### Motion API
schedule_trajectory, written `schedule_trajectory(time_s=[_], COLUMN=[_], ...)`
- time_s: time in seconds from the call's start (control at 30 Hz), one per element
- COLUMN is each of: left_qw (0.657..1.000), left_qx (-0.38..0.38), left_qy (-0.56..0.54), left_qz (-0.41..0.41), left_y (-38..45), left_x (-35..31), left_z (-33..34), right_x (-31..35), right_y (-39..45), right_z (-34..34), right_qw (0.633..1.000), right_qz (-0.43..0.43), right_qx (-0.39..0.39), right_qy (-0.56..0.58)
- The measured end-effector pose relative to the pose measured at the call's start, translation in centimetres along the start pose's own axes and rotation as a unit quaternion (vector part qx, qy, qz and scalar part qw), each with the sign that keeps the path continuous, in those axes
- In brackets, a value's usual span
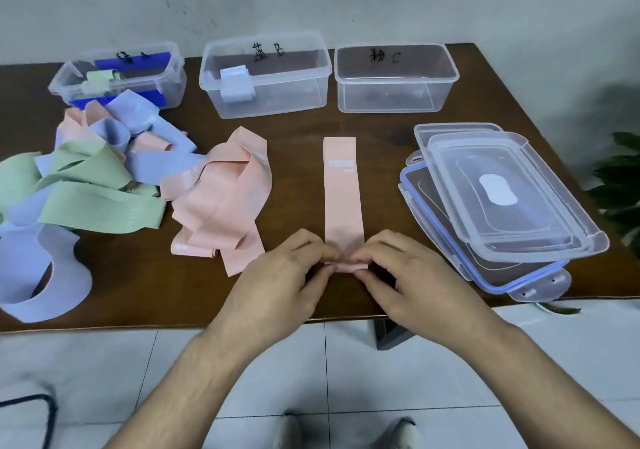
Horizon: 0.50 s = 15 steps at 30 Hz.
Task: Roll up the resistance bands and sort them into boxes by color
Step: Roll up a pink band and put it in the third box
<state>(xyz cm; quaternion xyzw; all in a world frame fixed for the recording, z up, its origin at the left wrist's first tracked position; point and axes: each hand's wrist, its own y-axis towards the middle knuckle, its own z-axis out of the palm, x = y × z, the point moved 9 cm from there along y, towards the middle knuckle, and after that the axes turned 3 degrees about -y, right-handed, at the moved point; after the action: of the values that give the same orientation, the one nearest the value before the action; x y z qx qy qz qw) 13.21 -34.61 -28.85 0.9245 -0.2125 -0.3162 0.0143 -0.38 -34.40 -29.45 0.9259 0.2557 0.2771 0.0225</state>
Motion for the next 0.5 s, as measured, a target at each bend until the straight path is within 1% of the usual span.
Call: schedule_trajectory(time_s=[0.1, 0.23, 0.4, 0.5], left_qw=[1.000, 0.996, 0.993, 0.994], left_qx=[0.000, 0.022, 0.020, 0.020], left_qy=[-0.005, 0.022, 0.026, 0.015], left_qz=[0.027, 0.082, 0.111, 0.109], left_y=[0.21, 0.46, 0.76, 0.88], left_x=[0.09, -0.26, 0.02, 0.09], left_z=[-0.27, 0.02, 0.22, 0.18], right_x=[0.21, 0.60, 0.05, 0.25], right_y=[-0.22, -0.24, -0.60, -0.44], right_z=[-0.22, -0.68, -0.22, -0.25], right_qw=[0.999, 0.996, 0.995, 0.998], right_qz=[0.019, 0.012, 0.052, 0.039], right_qx=[-0.033, -0.069, -0.057, -0.051], right_qy=[-0.020, -0.058, -0.057, -0.028])
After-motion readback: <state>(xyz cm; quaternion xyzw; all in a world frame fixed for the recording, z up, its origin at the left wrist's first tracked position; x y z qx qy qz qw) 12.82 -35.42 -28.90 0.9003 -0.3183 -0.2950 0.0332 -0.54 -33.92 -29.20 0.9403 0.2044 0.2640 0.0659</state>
